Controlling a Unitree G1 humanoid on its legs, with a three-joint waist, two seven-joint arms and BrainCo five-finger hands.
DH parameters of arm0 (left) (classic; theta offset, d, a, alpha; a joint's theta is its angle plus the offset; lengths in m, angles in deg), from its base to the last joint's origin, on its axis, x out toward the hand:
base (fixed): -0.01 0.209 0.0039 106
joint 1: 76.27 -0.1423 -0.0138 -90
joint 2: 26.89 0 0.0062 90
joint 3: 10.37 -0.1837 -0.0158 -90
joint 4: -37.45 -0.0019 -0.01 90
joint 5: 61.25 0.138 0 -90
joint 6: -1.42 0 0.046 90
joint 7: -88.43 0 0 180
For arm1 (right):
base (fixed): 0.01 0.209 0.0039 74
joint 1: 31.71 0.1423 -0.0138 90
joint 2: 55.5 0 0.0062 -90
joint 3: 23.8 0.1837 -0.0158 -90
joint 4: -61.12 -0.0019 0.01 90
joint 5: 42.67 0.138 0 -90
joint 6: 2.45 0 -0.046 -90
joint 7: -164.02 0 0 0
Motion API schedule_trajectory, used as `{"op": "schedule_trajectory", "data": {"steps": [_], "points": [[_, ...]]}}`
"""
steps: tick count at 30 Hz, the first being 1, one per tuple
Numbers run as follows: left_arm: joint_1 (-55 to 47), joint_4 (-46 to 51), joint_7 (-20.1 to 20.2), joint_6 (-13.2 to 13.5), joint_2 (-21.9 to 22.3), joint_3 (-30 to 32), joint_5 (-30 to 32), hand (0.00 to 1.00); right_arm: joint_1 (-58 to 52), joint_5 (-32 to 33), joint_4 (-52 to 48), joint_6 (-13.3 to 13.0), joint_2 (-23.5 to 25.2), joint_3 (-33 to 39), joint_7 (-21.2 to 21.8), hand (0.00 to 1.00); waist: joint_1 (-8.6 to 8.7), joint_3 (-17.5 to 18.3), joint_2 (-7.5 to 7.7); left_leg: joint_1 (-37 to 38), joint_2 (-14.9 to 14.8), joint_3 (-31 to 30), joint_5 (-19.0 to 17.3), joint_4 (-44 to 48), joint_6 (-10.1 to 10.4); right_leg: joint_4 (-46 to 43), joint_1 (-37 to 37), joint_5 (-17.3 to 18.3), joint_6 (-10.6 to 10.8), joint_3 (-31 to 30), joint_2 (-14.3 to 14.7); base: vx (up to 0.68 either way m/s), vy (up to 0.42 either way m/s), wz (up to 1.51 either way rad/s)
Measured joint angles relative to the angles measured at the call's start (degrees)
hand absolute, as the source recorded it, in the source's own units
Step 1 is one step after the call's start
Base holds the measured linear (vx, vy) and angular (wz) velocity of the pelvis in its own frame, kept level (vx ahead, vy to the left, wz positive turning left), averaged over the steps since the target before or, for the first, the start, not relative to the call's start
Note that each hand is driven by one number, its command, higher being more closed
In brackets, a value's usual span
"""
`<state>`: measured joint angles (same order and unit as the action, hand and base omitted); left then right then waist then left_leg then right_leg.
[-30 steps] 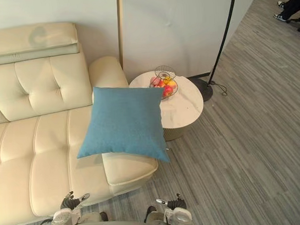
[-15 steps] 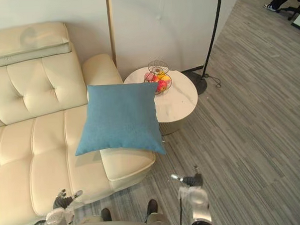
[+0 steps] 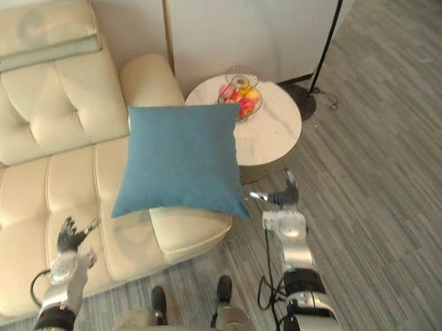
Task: Pick up cushions and gather them together orderly.
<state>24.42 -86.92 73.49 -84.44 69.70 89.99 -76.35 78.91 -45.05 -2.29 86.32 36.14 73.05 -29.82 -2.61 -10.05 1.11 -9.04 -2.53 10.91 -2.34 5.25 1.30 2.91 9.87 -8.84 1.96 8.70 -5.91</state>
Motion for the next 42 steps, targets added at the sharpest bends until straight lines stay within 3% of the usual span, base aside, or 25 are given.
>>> {"op": "schedule_trajectory", "data": {"steps": [4,10,11,15,16,24,30,36,42], "points": [[14.41,-1.26,-1.29,1.37,-4.17,-2.56,-1.60,0.00,16.67,2.26,6.45,0.24,-2.69,-4.73,-0.99,0.00,-0.21,-5.77,-0.59,-10.74,-0.78,-0.60,-0.40,7.35,-0.26,-1.11,7.59,-1.95,0.16,-0.55,-0.06,-0.19,0.006,0.04],[26.40,-5.73,-2.12,1.46,-7.21,-6.30,-1.77,0.00,25.96,4.29,8.97,1.37,-4.01,-6.81,-2.47,0.00,-0.17,-10.32,-1.19,-18.95,-2.16,-0.60,-0.76,13.13,-0.52,-5.20,15.27,-2.26,-0.02,-1.51,0.38,-0.16,-0.021,-0.05],[29.08,-6.52,-2.12,1.45,-7.30,-7.50,-1.82,0.00,28.16,4.89,9.01,1.50,-3.98,-7.44,-3.34,1.00,-0.18,-10.91,-1.23,-20.98,-2.43,-0.12,-0.77,14.14,-0.59,-6.14,17.55,-2.46,0.01,-2.09,0.37,-0.13,-0.024,-0.14],[35.43,-7.09,-2.07,0.88,-7.19,-11.18,-2.22,0.00,31.81,5.62,8.17,1.62,-2.82,-8.96,-4.15,1.00,0.28,-12.33,-1.32,-24.75,-3.20,0.07,-0.73,16.11,-0.65,-6.40,20.59,-3.18,-0.18,-2.32,0.66,-0.09,-0.035,-0.07],[36.78,-7.11,-2.08,0.81,-7.11,-11.84,-2.21,1.00,32.45,6.42,7.73,1.62,-1.92,-9.05,-4.27,1.00,0.45,-12.35,-1.31,-25.73,-3.57,0.23,-0.74,16.65,-0.63,-6.44,21.41,-3.33,-0.29,-2.34,0.86,-0.05,-0.052,-0.08],[39.84,-6.14,-2.41,0.40,-7.75,-12.02,-2.39,1.00,33.89,9.45,-0.36,1.76,-1.37,-11.19,-5.71,1.00,-0.56,-12.42,-1.31,-28.35,-5.97,1.89,-1.20,17.91,-0.20,-6.63,24.22,-4.14,-0.68,-2.98,2.24,0.00,-0.060,-0.10],[39.82,-3.18,-2.44,0.19,-7.91,-12.09,-2.90,1.00,33.33,9.89,-5.24,1.76,-0.96,-11.32,-6.13,1.00,-0.63,-12.42,-1.31,-27.97,-6.08,2.19,-1.20,17.82,-0.14,-6.62,23.87,-4.13,-0.67,-2.98,2.27,0.02,-0.040,0.00],[35.74,3.83,-3.50,-0.60,-7.85,-12.94,-3.32,1.00,24.89,9.88,-13.12,1.46,1.62,-11.31,-6.24,1.00,-0.39,-12.40,-1.28,-23.98,-6.05,2.44,-1.44,17.02,0.16,-6.59,20.10,-3.22,-0.77,-2.86,2.24,0.03,-0.038,0.01],[23.49,19.11,-4.24,-1.30,-5.15,-13.74,-0.19,1.00,10.95,9.56,-22.50,1.42,3.23,-11.26,-6.22,1.00,0.08,-12.31,-1.28,-18.48,-5.69,2.81,-1.17,13.99,0.74,-6.40,15.94,-2.03,-0.76,-2.36,2.18,0.04,-0.063,0.02]]}}
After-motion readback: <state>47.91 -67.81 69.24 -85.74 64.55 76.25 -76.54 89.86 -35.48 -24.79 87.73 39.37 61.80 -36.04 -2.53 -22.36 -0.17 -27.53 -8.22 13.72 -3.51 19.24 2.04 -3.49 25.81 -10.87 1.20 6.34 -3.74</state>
